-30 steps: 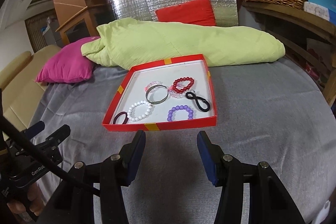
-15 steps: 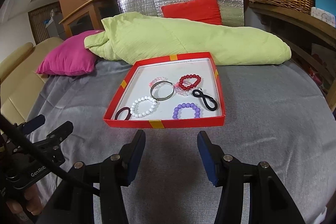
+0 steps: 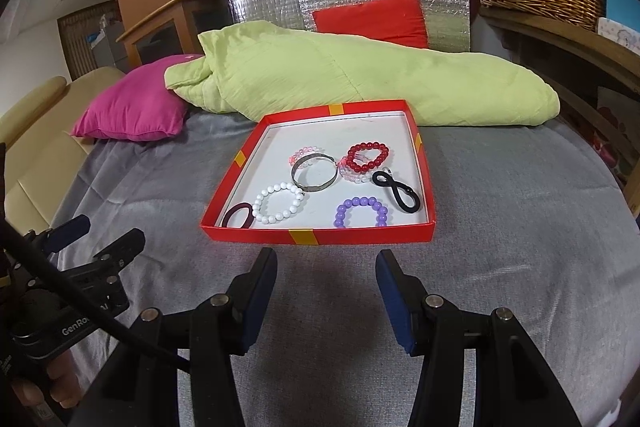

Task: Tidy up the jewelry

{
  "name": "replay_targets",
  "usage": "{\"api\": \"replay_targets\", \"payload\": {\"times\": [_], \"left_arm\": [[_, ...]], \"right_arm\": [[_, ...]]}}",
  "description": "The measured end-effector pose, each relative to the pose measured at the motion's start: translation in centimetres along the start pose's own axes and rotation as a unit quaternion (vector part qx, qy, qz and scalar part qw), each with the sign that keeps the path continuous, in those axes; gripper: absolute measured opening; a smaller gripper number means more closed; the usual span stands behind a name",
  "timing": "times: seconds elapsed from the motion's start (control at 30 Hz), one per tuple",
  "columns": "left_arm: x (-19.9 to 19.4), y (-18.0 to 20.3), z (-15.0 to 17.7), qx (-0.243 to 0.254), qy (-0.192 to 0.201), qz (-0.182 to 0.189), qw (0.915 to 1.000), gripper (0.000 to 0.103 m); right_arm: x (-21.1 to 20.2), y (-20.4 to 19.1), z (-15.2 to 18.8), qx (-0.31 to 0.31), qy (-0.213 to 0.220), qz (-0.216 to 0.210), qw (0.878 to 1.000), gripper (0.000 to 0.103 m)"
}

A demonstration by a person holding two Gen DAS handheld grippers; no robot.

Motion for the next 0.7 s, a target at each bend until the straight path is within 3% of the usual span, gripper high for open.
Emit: {"api": "replay_targets", "payload": {"times": [0.7], "left_arm": [[0.05,-0.06,0.12,0.005,-0.003,0.002,1.0000,0.081]], "right_arm": [[0.04,0.06,0.01,0.002,-0.003,-0.001,1.000,0.056]]}}
Point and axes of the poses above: each gripper's, at about its wrist camera, not at the fingertips, and x roughly the way its jaws point, y to its right, z to its underside, the point moved 1 cm from there along x, roughly the way its jaws point, and after that the axes turned 10 degrees about y, right-handed, at the moved point
